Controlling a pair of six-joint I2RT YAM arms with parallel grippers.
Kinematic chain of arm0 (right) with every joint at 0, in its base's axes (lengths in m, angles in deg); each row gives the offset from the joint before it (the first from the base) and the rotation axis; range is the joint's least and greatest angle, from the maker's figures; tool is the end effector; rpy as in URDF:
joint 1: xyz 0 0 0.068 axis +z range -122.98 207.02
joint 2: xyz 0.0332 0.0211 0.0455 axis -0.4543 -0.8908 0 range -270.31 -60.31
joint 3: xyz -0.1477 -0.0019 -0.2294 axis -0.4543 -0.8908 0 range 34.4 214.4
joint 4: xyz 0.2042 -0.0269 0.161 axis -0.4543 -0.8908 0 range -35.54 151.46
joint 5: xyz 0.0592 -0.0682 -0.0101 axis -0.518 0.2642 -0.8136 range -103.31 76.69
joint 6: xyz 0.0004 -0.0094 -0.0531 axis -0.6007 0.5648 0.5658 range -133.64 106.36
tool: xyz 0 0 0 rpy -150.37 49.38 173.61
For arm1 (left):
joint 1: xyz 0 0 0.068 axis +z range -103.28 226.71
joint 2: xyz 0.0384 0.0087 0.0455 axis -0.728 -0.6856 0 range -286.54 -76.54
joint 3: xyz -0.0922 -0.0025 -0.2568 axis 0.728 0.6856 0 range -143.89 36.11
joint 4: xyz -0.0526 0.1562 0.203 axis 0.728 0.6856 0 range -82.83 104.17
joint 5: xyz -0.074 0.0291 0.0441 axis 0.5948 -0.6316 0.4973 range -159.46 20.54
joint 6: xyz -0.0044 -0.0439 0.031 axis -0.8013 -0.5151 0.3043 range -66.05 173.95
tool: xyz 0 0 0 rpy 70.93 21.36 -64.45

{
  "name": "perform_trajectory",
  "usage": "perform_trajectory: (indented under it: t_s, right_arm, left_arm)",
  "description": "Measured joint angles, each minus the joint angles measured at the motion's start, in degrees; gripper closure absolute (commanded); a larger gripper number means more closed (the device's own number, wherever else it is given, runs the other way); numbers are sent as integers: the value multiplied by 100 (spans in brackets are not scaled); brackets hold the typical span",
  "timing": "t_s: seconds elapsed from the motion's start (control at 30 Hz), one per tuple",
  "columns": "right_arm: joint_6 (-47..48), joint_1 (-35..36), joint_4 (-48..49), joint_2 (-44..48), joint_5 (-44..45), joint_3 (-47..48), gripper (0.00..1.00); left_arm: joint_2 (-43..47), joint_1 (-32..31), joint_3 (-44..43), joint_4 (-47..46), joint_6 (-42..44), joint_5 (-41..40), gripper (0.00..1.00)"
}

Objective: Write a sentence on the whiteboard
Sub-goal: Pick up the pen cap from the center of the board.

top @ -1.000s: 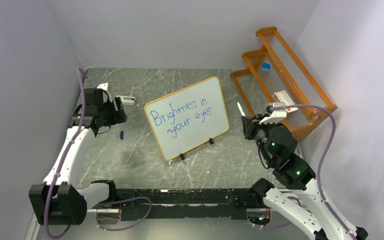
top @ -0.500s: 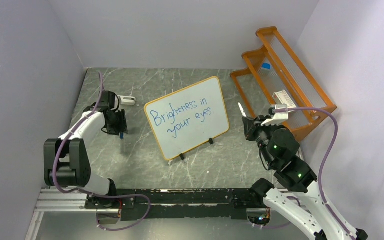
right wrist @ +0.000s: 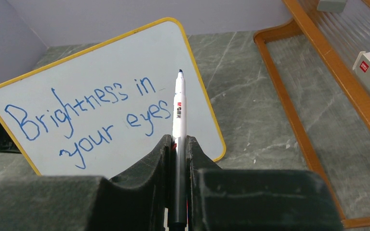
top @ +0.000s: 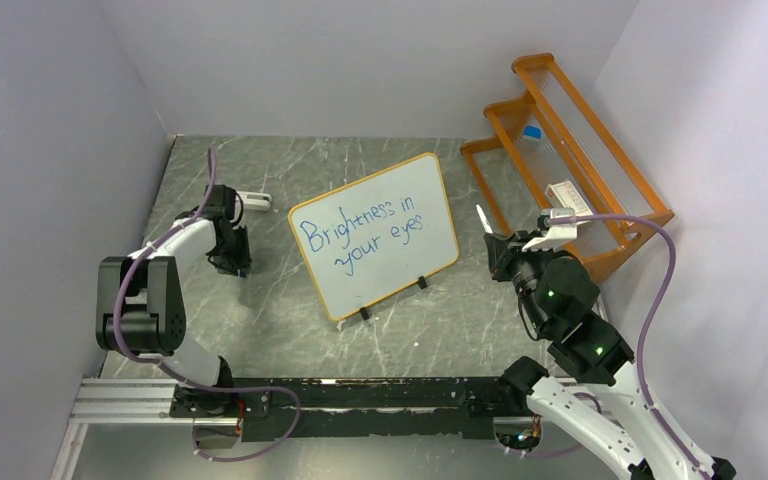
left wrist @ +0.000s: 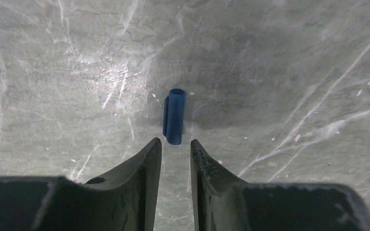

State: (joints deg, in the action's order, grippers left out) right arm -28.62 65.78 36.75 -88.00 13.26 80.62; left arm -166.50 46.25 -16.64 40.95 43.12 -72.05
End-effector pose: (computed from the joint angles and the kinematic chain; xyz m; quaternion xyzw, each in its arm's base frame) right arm 0.0915 0.0531 0.3594 0.0010 0.7404 0.1413 0.6571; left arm 0.2868 -0.0008 0.1736 -0.0928 0.9816 0.0058 0.1665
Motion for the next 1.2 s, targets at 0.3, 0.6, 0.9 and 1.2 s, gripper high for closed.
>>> perform_trajectory:
  t_s: [0.3, 0.6, 0.9, 1.2]
  right_arm:
    - [2, 4, 0, -17, 0, 0, 100]
    - [0, 9, 0, -22, 0, 0, 100]
    - [0, 9, 0, -74, -7, 0, 100]
    - [0, 9, -2, -146, -68, 0, 100]
  left_arm:
    - [-348, 0, 0, -96, 109, -175, 71]
    - [-544, -2, -162, -136, 146, -170, 79]
    - [-542, -22, -192, -146, 212, -144, 90]
    - [-111, -9, -2, -175, 227, 240, 95]
